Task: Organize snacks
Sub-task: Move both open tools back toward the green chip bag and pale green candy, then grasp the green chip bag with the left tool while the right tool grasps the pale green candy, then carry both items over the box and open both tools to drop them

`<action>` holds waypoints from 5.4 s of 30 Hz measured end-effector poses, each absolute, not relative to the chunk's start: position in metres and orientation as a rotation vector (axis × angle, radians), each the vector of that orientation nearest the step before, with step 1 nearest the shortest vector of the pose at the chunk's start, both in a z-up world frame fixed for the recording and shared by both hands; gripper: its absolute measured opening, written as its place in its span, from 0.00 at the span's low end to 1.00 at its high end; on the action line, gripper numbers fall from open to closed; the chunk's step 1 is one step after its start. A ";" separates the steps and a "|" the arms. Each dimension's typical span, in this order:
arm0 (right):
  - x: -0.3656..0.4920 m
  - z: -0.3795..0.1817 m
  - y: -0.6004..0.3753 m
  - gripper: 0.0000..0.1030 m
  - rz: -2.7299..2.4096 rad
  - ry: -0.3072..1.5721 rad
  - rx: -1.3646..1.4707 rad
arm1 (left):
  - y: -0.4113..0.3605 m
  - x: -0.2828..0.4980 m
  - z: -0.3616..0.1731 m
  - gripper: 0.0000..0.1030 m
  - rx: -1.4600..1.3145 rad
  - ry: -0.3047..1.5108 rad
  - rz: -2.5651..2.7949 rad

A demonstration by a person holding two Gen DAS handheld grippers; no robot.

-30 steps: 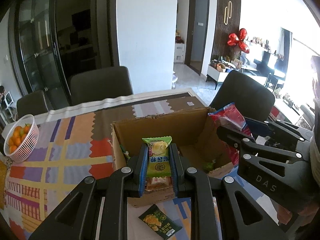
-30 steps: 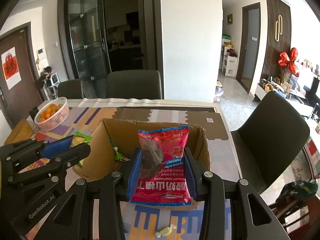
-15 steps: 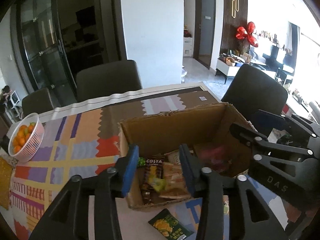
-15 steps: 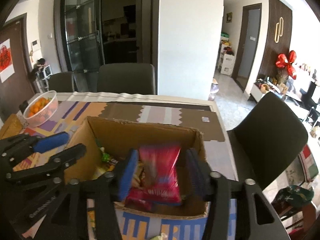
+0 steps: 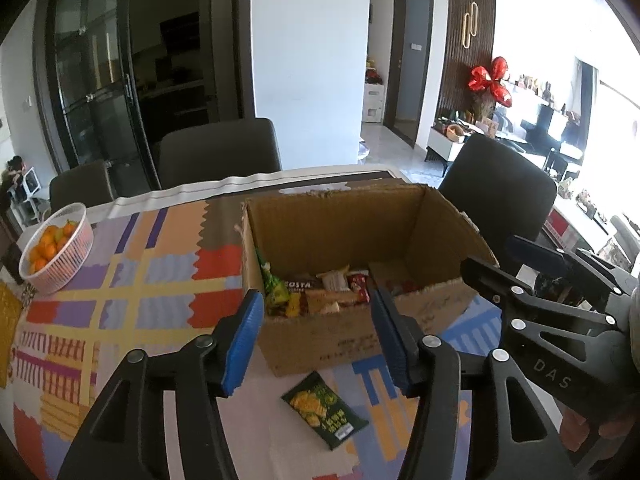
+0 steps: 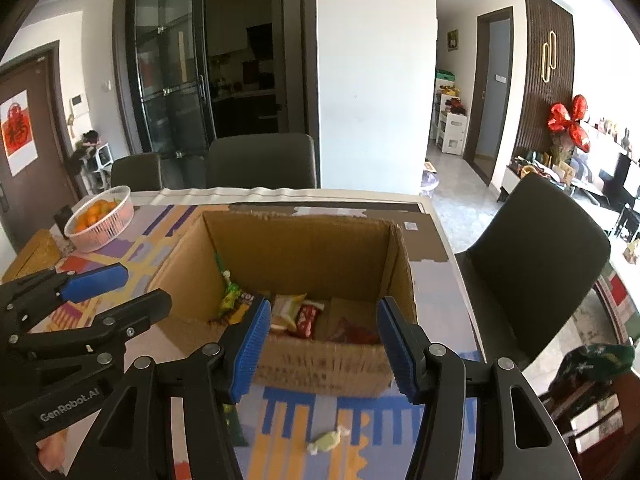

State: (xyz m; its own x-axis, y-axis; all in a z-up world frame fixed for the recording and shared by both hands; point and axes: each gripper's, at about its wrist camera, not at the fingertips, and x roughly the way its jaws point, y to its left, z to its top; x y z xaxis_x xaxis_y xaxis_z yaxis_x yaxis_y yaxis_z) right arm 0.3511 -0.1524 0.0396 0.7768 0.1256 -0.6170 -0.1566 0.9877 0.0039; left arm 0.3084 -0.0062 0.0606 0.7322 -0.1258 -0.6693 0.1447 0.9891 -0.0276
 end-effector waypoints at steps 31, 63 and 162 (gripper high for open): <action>0.320 -0.080 -0.177 0.55 0.048 0.914 0.032 | -0.013 0.304 -0.087 0.63 -0.125 1.073 -0.109; 0.344 -0.136 -0.154 0.55 0.062 1.010 0.028 | 0.008 0.309 -0.115 0.42 -0.122 1.036 -0.094; 0.398 0.067 -0.152 0.18 0.185 0.705 -0.047 | 0.004 0.398 0.049 0.42 -0.010 0.820 -0.190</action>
